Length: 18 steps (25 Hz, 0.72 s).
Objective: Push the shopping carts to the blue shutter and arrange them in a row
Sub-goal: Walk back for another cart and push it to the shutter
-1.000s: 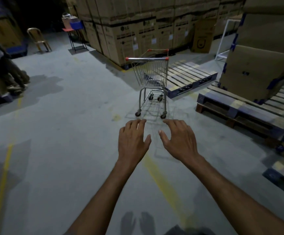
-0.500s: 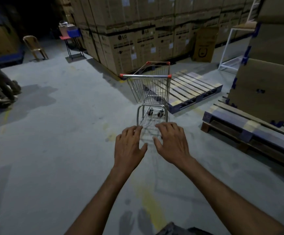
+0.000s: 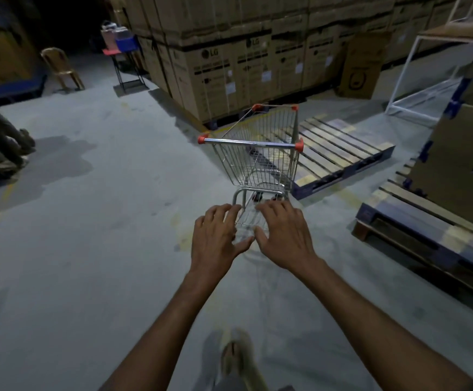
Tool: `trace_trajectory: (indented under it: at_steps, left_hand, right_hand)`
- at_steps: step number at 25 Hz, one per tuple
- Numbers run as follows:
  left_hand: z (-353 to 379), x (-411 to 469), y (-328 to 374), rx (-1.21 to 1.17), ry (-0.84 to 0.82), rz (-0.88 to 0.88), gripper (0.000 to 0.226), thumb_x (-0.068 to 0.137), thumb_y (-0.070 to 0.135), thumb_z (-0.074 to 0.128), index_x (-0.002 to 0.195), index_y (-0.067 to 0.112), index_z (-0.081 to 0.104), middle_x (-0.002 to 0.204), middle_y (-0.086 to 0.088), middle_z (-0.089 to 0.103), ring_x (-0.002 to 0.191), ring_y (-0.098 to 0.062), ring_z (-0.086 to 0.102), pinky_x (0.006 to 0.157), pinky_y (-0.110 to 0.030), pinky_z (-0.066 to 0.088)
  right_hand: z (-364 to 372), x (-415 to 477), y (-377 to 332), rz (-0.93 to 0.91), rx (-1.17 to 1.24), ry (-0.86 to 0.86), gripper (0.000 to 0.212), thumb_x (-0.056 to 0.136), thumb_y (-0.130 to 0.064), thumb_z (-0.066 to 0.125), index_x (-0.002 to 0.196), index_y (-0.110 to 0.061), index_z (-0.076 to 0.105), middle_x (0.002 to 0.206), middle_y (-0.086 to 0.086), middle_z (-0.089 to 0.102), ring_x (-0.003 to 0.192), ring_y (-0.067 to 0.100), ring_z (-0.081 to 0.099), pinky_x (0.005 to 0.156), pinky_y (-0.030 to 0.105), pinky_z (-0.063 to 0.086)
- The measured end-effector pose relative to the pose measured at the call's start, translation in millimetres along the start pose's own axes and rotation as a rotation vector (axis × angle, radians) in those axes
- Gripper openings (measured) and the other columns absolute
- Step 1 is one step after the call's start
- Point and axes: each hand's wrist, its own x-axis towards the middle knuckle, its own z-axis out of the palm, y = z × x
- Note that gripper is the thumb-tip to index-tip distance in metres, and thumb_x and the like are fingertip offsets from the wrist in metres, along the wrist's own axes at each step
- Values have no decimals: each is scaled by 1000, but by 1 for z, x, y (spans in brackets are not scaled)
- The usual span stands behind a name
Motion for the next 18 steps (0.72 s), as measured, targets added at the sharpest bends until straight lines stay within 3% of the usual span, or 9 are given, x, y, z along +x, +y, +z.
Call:
trace_trajectory:
  at_steps: [11,15,18]
  left_hand:
    - [165,291,-118,-129,-91,151,67,90,51,63,147,22,45,145,0,52,133,-21,45,104,-39,40]
    - [203,377,-157,-147,-136,180,75,84,42,71,149,19,42,149,-3,48,135,-25,45,106,-43,40]
    - [232,420,-174,-123,-243,197,86,84,43,73,155,18,32,158,-7,39,145,-29,34,114,-50,33]
  right_hand:
    - [146,263,90,183,-129,-38,49,86,-37,63,132,-23,55,129,-2,58,119,20,49,96,40,43]
    - [184,333,120,265,-158,-139,60,83,-37,63,139,-22,50,135,1,55,123,24,49,99,44,44]
    - [209,366,139,306,-201,-225,74,79,-34,69,147,-22,42,146,4,47,133,26,43,106,47,41]
